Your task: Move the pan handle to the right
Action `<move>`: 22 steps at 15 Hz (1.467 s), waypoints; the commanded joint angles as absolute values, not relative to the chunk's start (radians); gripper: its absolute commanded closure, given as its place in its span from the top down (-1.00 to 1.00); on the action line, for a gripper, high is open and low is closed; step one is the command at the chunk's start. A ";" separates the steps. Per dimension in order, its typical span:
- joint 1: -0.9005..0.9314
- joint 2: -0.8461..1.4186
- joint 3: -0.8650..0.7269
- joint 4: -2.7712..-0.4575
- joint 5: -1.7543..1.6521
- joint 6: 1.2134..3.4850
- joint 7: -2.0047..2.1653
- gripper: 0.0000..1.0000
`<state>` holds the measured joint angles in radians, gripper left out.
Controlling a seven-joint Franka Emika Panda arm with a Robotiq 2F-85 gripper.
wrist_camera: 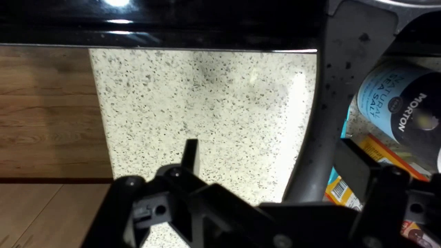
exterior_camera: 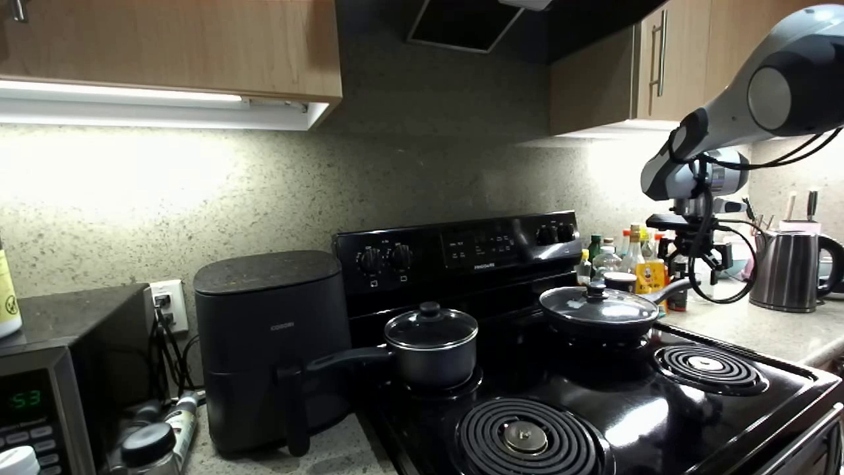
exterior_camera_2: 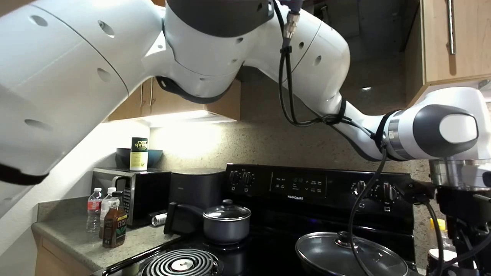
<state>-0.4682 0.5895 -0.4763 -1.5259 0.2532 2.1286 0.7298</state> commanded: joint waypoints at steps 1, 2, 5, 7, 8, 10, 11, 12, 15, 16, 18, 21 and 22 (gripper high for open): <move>-0.462 0.437 -0.444 -1.736 0.249 2.163 0.676 1.00; -0.467 0.425 -0.436 -1.767 0.260 2.161 0.666 1.00; -0.479 0.417 -0.415 -1.831 0.294 2.156 0.639 1.00; -0.486 0.431 -0.411 -1.848 0.312 2.150 0.637 1.00; -0.488 0.439 -0.412 -1.849 0.320 2.147 0.641 1.00; -0.489 0.465 -0.417 -1.840 0.327 2.149 0.659 1.00; -0.493 0.482 -0.415 -1.821 0.329 2.134 0.659 1.00; -0.494 0.491 -0.414 -1.810 0.330 2.130 0.661 1.00; -0.486 0.509 -0.419 -1.784 0.313 2.129 0.678 1.00; -0.486 0.518 -0.419 -1.771 0.311 2.129 0.682 1.00; -0.487 0.543 -0.416 -1.737 0.310 2.125 0.687 1.00; -0.494 0.579 -0.411 -1.680 0.312 2.118 0.692 1.00; -0.496 0.590 -0.411 -1.660 0.311 2.115 0.693 1.00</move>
<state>-0.4791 0.5505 -0.4209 -1.7243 0.3006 2.1287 0.6805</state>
